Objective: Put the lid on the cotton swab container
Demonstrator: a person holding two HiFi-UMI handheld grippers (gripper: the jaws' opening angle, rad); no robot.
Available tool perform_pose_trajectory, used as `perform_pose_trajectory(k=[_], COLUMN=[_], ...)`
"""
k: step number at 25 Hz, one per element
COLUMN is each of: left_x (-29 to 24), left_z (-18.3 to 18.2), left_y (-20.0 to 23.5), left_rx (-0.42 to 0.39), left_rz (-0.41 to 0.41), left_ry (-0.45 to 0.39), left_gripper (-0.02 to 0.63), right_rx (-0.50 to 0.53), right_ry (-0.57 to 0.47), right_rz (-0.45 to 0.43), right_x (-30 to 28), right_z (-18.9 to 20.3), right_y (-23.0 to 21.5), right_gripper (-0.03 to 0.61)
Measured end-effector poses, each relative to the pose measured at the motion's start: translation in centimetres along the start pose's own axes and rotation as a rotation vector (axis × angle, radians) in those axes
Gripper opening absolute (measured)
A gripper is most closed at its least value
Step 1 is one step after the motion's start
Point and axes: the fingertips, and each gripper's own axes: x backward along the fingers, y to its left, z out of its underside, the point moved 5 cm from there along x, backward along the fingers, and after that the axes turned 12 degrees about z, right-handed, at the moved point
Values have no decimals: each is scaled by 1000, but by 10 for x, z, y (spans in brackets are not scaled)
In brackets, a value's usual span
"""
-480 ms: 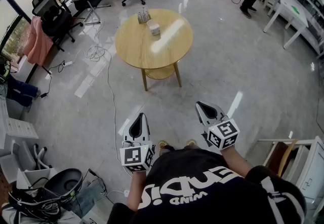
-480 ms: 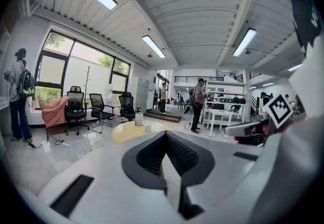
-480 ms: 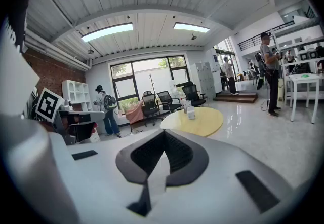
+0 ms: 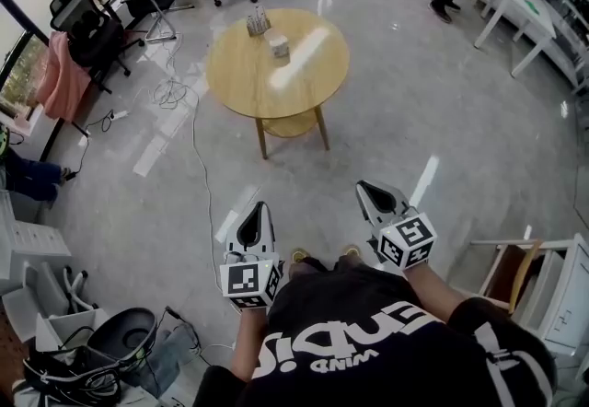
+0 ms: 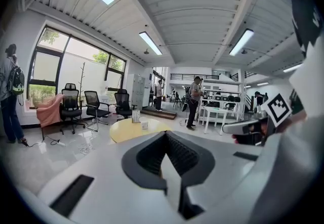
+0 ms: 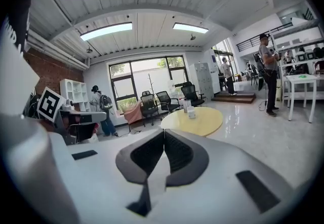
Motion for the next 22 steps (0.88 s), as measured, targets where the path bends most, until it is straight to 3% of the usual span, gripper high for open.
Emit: perform_pose_trajectory(k=[10,22], left_x=[7,2], left_z=[6,2], left_y=[33,63], left_rx=[-56,-48], left_rz=[54,77], left_ry=[6,-9], left_gripper=[9,9], right_rx=[-24,-55], right_ry=[-41,-43], right_rz=[70,98], right_x=[-7,-24], right_z=[10,12], right_y=[28,49], right_gripper=[3,3])
